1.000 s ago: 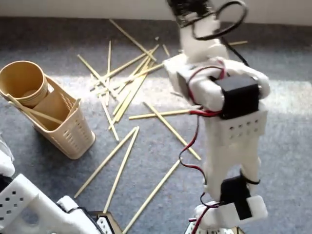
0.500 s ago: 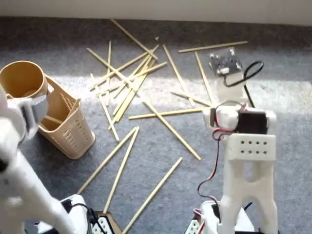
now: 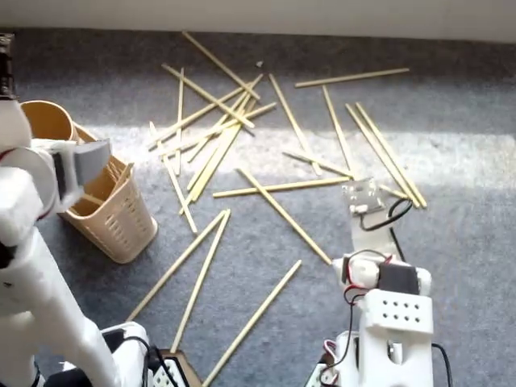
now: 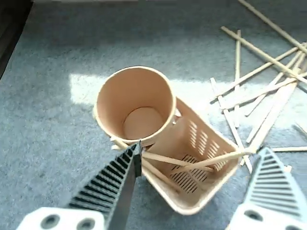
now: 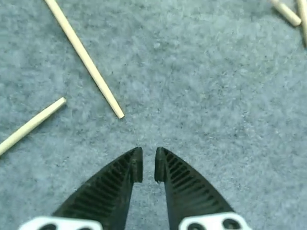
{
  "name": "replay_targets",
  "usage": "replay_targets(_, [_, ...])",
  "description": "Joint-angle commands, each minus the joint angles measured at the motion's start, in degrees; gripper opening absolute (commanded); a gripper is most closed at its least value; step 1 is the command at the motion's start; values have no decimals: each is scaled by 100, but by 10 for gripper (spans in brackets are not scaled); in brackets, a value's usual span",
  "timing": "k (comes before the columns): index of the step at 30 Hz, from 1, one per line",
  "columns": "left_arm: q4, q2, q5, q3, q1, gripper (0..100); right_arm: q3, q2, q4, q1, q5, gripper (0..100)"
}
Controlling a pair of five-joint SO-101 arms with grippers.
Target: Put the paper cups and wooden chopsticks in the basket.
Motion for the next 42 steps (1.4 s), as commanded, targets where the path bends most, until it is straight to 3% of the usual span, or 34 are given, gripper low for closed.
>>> replay_targets(1, [53, -523, 35, 743, 1200, 369, 215, -268, -101, 171, 70, 59])
replay_targets(5, [26, -1332, 18, 2422, 1886, 369, 549, -743, -101, 497, 88, 59])
replay_targets(10, [-44, -2009, -237, 3125, 2800, 368, 866, -1525, 40, 593, 88, 59])
replay_targets(17, [-18, -435, -1081, 4136, 3837, 361, 945, -1596, 136, 892, 149, 59])
replay_targets(23, [-281, 1103, -1582, 4145, 3530, 268, 1156, -1235, -127, 1130, 343, 59])
replay_targets(27, [-870, 1956, -1714, 4110, 2914, 267, 1780, -1182, -708, 1121, 352, 59])
replay_targets(34, [-1653, 2993, -1934, 4092, 2624, 268, 2053, -1182, -822, 1103, 334, 59])
replay_targets(40, [-1943, 3354, -2251, 4119, 2598, 412, 2053, -1182, -831, 1103, 334, 59])
replay_targets(42, [-1978, 3424, -2321, 4136, 2607, 413, 2053, -1182, -831, 1103, 334, 59])
